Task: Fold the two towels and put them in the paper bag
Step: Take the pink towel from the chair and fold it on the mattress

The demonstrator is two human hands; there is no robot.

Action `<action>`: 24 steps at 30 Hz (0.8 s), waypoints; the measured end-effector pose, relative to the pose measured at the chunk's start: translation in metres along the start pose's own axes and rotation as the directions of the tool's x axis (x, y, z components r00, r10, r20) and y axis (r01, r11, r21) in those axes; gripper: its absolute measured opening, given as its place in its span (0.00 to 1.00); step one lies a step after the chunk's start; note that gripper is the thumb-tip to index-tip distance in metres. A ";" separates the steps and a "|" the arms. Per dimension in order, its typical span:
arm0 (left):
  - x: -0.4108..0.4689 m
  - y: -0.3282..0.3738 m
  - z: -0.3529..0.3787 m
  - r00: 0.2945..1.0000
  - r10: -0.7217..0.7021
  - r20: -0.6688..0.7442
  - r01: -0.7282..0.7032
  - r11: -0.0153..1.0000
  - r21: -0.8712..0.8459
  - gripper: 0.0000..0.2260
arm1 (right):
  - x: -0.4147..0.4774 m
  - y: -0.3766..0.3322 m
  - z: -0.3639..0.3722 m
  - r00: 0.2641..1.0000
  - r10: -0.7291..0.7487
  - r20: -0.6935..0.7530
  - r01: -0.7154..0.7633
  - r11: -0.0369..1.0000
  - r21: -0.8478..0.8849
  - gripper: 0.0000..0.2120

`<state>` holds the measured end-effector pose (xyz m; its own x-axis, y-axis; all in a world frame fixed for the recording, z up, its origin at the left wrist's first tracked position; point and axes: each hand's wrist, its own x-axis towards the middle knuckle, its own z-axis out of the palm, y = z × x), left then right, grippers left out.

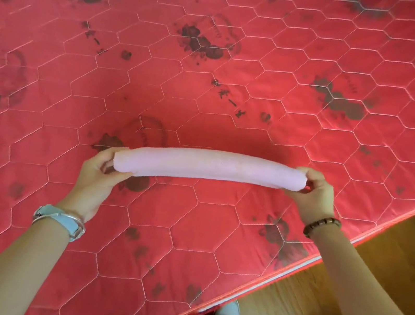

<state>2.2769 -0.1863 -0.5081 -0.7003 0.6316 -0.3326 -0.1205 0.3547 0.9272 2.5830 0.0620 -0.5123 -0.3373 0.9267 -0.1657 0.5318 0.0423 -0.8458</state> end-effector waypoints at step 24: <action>-0.058 -0.057 0.008 0.915 -0.402 0.012 0.400 0.905 -0.143 0.17 | -0.096 0.000 0.065 0.923 -0.347 0.166 0.375 0.907 -0.191 0.22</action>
<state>2.3299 -0.2376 -0.5435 -0.5843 0.4438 -0.6795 -0.4895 0.4751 0.7312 2.5646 -0.0511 -0.5297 -0.6245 0.7790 0.0560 0.5044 0.4570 -0.7326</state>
